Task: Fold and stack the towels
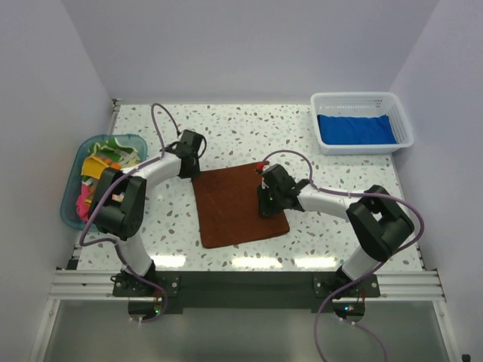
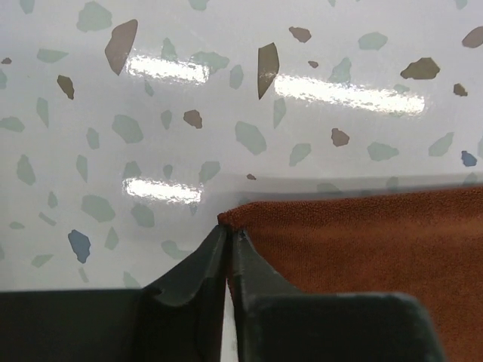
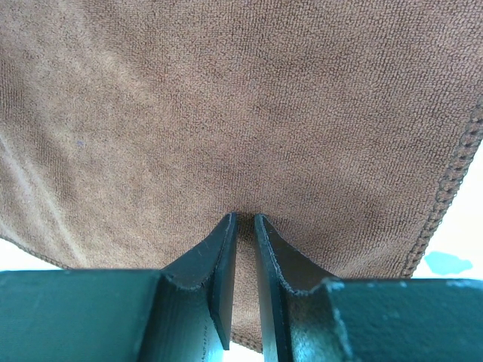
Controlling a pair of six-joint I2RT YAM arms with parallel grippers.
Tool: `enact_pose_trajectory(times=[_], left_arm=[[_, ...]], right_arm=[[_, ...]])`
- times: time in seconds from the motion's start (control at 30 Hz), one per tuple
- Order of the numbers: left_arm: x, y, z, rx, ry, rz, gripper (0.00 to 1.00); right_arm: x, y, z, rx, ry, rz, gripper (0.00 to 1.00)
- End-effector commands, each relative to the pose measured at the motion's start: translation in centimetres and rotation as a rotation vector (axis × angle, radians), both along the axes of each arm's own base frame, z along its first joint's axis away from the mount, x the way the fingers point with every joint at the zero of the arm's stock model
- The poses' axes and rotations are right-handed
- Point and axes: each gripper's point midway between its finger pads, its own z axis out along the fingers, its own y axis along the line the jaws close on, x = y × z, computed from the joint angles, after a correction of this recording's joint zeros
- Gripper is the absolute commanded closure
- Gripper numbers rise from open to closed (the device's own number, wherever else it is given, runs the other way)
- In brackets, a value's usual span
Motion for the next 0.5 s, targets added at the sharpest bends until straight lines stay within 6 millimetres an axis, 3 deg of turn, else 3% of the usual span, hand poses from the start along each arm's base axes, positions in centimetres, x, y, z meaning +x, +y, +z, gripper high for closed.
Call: enact_pose_trajectory(times=[0.0, 0.07, 0.23, 0.47], left_arm=[[0.7, 1.1, 0.4, 0.058, 0.002, -0.001, 0.8], [0.6, 1.1, 0.3, 0.057, 0.01, 0.0, 0.68], [0.7, 1.3, 1.4, 0.063, -0.005, 0.008, 0.54], [1.4, 1.7, 5.1, 0.07, -0.064, 0.023, 0.31]], right_arm=[[-0.6, -0.9, -0.5, -0.029, 0.016, 0.005, 0.8], [-0.5, -0.8, -0.2, -0.026, 0.013, 0.007, 0.78], [0.7, -0.4, 2.7, -0.02, -0.042, 0.016, 0.73], [5.0, 0.7, 8.6, -0.051, -0.193, 0.056, 0.59]])
